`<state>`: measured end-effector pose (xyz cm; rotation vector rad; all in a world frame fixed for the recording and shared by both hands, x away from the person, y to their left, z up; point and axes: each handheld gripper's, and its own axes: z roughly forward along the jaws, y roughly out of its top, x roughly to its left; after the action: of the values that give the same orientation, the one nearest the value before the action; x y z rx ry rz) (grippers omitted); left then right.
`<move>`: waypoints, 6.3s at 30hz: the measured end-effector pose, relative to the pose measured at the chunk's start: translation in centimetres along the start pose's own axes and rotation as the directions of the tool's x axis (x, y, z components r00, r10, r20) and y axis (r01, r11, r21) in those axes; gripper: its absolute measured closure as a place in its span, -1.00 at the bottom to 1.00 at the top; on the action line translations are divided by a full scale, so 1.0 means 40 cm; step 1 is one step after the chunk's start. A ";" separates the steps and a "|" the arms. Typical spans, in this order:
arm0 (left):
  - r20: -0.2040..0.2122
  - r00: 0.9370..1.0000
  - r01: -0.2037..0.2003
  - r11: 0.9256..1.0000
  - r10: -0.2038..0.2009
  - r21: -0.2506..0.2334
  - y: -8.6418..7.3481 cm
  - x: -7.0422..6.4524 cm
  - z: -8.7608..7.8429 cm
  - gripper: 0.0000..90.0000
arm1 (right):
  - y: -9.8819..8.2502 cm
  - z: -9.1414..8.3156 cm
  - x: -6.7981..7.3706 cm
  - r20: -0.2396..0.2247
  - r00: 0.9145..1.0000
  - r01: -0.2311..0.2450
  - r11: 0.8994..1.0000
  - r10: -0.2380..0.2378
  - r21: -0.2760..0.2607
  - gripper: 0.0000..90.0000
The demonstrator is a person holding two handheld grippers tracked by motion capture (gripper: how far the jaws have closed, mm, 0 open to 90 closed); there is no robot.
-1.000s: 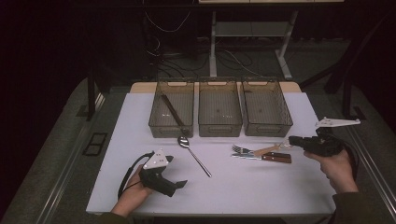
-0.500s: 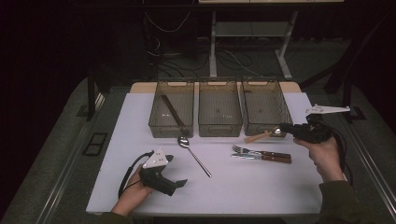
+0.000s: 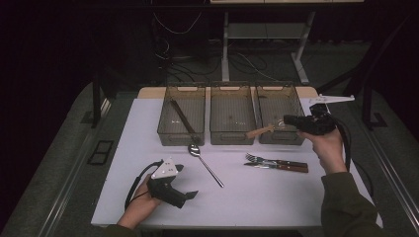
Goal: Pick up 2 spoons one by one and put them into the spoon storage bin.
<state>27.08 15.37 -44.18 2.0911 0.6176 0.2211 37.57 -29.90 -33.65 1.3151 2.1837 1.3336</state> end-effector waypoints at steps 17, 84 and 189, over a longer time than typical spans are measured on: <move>0.006 1.000 -0.005 1.000 0.005 -0.006 0.002 -0.002 -0.003 -1.00 | 0.108 0.137 0.043 0.034 0.999 -0.015 0.999 0.014 0.028 0.94; 0.009 1.000 0.020 1.000 -0.020 -0.001 -0.001 -0.003 0.003 -1.00 | 0.011 0.155 0.138 -0.028 0.995 0.097 0.995 -0.096 0.026 -0.57; -0.146 0.989 0.013 0.953 0.033 0.303 0.117 0.125 0.135 0.98 | -0.378 -0.006 0.144 0.010 0.982 0.187 0.979 -0.189 0.078 -0.92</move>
<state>35.04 11.81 -43.79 2.3893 0.7707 0.3069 25.73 -27.94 -44.52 1.1080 2.3031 1.1745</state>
